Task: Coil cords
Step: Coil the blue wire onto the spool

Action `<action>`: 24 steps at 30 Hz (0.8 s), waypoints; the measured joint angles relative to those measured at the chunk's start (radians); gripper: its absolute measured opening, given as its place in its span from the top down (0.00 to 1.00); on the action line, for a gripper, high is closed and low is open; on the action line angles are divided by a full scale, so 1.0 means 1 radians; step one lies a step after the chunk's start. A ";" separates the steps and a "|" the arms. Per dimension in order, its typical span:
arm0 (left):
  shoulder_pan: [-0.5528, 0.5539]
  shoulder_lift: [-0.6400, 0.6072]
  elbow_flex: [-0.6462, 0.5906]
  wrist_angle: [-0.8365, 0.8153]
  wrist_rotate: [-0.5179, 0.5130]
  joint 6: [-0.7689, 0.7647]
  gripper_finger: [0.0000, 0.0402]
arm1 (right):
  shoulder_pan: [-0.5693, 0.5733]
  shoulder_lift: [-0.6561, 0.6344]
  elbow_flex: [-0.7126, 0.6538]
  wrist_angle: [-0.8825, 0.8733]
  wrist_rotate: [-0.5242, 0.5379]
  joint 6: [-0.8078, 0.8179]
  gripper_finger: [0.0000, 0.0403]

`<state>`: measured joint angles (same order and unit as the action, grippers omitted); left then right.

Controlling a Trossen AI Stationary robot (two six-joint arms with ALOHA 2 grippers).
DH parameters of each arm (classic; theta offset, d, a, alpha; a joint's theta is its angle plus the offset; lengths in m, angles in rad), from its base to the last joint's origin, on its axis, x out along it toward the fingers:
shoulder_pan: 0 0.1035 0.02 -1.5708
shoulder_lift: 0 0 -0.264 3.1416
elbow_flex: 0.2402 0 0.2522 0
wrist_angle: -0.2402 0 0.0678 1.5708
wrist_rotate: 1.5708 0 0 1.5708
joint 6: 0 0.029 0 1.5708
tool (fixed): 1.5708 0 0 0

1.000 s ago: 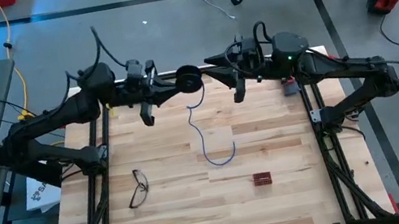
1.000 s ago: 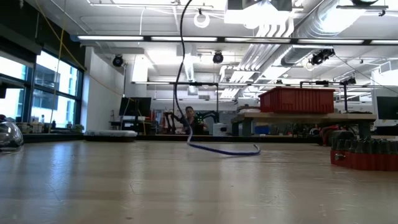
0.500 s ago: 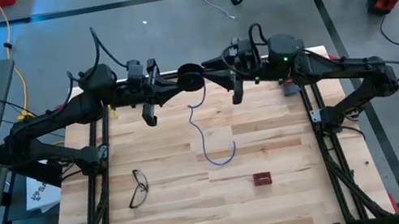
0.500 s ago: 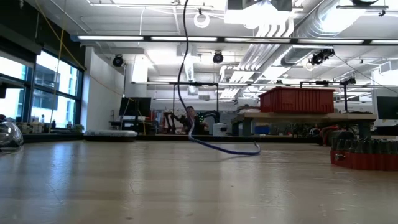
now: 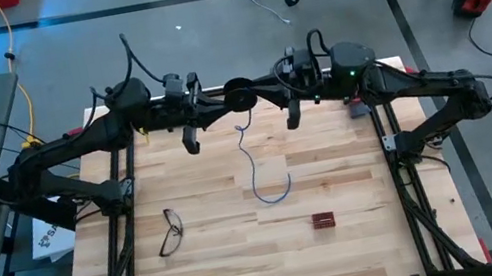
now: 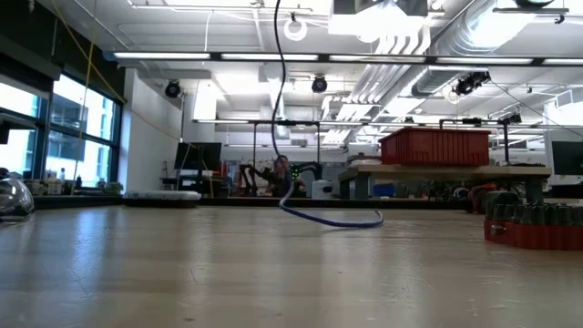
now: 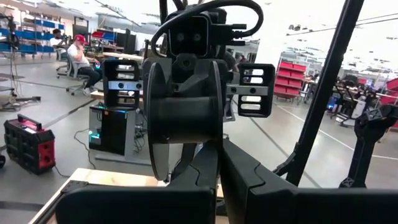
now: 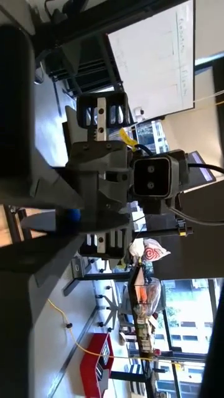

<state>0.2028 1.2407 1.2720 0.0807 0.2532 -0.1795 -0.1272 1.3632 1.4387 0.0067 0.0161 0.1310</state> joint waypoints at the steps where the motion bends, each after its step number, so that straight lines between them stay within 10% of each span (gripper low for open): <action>1: 0.000 0.000 0.000 0.000 0.001 0.001 1.00 | 0.000 0.000 0.000 0.000 0.001 0.000 0.91; 11: 0.004 0.000 0.000 -0.006 0.002 -0.024 0.98 | 0.000 0.000 0.000 -0.002 0.002 -0.023 0.99; 24: 0.046 -0.076 -0.001 -0.222 -0.182 0.063 0.73 | -0.046 -0.047 0.000 -0.046 0.040 0.163 1.00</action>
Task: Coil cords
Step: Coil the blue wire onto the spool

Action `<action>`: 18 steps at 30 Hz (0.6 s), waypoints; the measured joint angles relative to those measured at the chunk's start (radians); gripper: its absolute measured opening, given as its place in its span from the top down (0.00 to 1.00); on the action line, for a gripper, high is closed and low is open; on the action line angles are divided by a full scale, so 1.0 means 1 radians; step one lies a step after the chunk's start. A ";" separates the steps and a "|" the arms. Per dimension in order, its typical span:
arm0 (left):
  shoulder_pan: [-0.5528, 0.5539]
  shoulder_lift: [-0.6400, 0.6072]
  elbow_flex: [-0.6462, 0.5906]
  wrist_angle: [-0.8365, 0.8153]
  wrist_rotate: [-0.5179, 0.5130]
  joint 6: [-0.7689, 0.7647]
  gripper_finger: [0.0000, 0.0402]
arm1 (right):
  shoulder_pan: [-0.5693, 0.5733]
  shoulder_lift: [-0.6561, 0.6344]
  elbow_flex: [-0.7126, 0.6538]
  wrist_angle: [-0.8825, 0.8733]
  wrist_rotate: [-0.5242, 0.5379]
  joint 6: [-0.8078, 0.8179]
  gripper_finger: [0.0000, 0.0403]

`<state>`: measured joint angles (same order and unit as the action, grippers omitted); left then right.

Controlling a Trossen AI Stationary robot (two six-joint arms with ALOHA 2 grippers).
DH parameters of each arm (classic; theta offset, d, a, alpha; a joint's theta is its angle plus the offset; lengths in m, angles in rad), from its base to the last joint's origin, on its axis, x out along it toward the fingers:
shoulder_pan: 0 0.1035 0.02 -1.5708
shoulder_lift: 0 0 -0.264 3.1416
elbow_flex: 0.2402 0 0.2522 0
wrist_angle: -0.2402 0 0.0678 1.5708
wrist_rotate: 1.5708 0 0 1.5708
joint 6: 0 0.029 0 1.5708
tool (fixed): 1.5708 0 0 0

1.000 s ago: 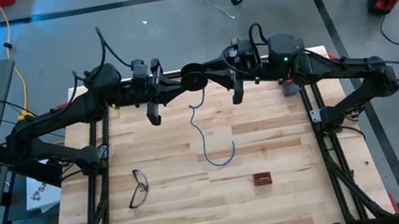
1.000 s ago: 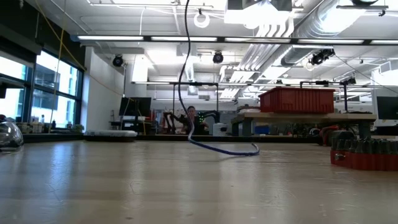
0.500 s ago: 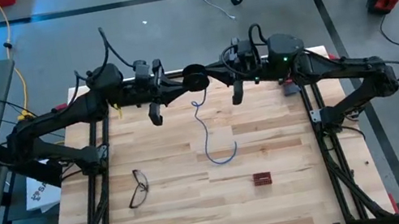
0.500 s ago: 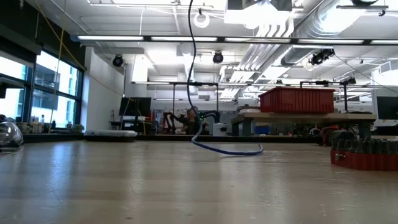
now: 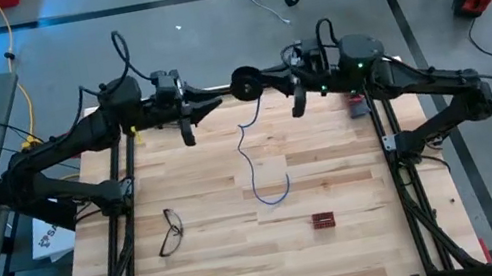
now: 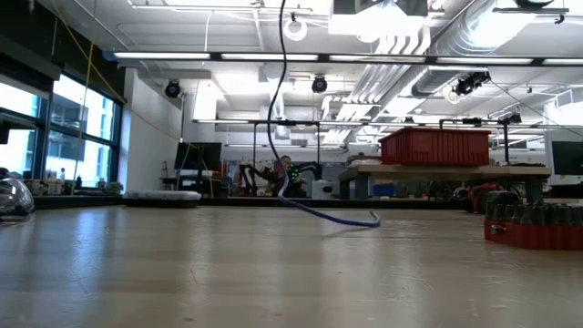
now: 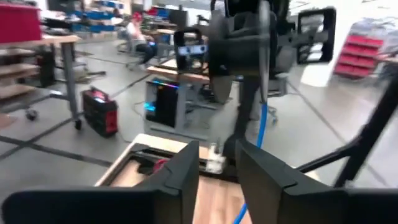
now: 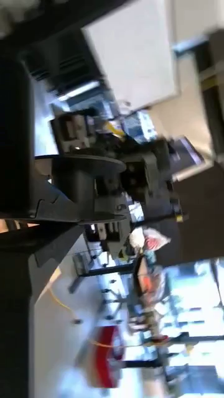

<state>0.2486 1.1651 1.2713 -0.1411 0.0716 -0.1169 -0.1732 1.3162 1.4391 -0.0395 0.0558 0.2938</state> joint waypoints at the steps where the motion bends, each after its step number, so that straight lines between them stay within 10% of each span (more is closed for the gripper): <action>1: -0.005 -0.001 0.000 -0.009 -0.006 0.012 0.72 | -0.009 -0.002 0.000 -0.016 0.011 0.065 1.00; 18: -0.181 0.076 0.000 -0.051 -0.329 0.282 0.57 | -0.099 0.002 0.000 -0.108 0.031 0.588 1.00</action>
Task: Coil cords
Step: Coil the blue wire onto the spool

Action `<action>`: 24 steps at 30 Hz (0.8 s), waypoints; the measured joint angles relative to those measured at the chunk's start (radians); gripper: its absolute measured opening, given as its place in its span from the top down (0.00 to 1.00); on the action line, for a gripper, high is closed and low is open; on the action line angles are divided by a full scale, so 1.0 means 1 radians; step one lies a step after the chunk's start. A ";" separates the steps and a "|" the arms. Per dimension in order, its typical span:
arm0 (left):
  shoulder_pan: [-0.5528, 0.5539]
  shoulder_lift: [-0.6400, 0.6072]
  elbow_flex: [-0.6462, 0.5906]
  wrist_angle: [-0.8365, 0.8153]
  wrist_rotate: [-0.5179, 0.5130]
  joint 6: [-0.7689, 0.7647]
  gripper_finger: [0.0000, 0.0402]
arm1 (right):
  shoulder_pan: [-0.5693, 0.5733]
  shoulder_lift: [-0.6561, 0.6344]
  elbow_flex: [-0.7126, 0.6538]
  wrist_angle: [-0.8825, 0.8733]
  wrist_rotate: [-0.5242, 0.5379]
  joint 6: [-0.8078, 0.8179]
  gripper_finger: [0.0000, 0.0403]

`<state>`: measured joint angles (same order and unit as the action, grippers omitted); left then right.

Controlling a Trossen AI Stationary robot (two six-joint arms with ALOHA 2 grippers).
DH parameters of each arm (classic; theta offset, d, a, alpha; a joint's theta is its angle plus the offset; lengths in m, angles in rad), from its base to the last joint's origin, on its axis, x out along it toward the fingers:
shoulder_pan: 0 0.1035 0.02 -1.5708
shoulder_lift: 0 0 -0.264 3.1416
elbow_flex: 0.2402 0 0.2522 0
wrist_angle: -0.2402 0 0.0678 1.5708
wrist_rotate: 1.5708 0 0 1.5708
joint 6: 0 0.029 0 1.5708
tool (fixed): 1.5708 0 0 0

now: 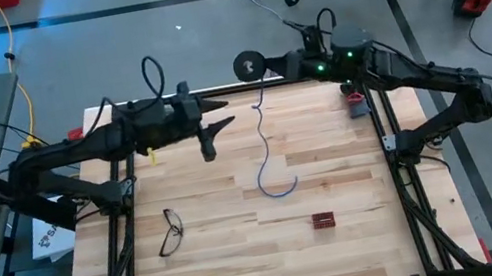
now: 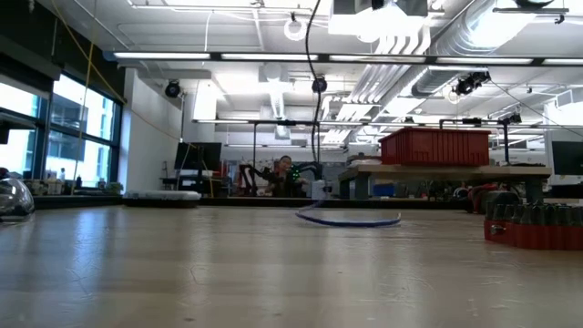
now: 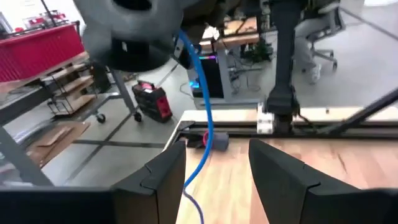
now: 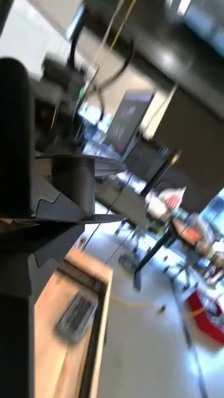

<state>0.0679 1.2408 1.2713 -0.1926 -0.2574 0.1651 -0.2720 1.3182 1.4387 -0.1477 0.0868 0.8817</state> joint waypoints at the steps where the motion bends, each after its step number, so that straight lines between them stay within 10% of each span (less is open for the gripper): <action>1: -0.003 0.009 0.000 0.019 0.007 -0.003 0.57 | 0.003 0.002 0.000 0.019 -0.001 0.001 1.00; 24: 0.003 0.138 0.000 0.090 0.016 0.020 0.57 | 0.011 0.003 0.000 0.163 -0.045 0.012 1.00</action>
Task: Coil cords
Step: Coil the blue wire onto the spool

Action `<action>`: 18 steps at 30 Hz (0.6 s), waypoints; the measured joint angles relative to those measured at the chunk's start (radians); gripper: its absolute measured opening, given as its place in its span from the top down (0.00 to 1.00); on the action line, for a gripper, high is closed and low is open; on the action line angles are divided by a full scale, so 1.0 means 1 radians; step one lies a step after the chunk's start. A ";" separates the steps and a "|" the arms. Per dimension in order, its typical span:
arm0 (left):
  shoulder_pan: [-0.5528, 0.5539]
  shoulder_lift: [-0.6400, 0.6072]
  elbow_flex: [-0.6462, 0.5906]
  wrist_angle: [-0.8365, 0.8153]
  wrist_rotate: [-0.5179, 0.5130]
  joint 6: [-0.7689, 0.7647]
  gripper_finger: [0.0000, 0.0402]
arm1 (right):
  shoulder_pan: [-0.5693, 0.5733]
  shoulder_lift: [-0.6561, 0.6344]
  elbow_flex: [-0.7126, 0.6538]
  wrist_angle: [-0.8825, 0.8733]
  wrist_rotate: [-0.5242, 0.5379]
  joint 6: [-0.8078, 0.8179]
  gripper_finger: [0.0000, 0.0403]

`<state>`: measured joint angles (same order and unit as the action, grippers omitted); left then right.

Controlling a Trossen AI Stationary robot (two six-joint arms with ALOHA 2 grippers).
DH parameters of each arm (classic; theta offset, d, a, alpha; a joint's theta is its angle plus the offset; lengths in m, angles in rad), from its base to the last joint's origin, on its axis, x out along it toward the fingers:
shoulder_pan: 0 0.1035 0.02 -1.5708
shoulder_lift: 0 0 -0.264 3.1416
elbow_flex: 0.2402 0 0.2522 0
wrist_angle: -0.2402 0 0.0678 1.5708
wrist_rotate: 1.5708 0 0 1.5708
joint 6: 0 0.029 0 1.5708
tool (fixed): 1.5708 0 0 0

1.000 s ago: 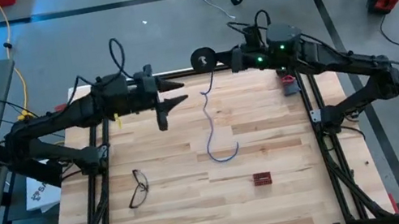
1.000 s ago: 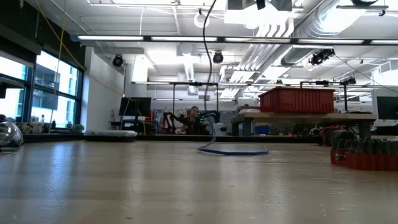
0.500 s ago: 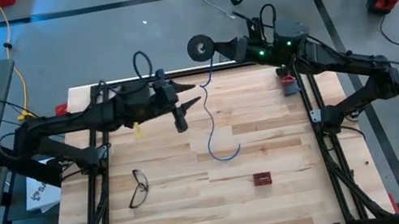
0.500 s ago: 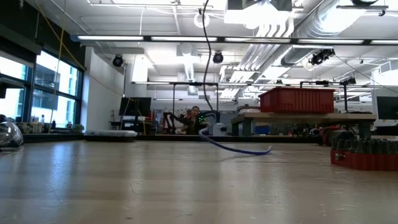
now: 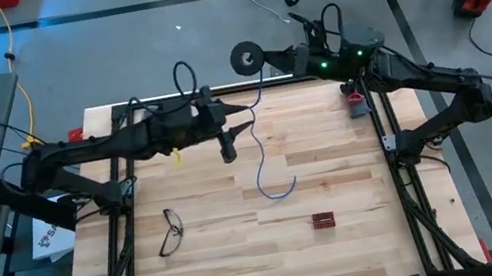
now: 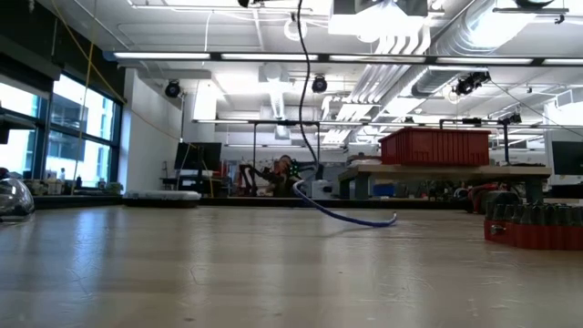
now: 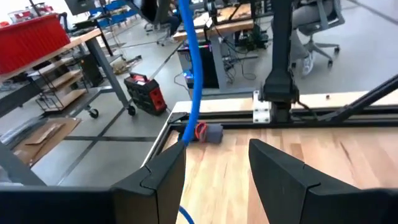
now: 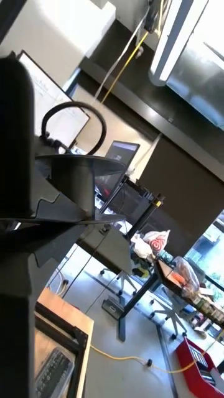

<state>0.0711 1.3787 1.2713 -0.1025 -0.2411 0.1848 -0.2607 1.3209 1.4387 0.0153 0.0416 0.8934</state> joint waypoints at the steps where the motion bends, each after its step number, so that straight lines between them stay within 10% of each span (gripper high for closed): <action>1: 0.000 0.004 0.000 0.010 -0.003 -0.002 0.57 | 0.002 0.000 0.000 0.005 -0.002 0.000 1.00; 18: 0.009 0.026 0.000 0.053 -0.007 0.001 0.61 | 0.042 0.000 0.000 0.029 0.003 -0.012 1.00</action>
<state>0.0803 1.4052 1.2716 -0.0500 -0.2485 0.1857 -0.2188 1.3205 1.4387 0.0441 0.0444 0.8814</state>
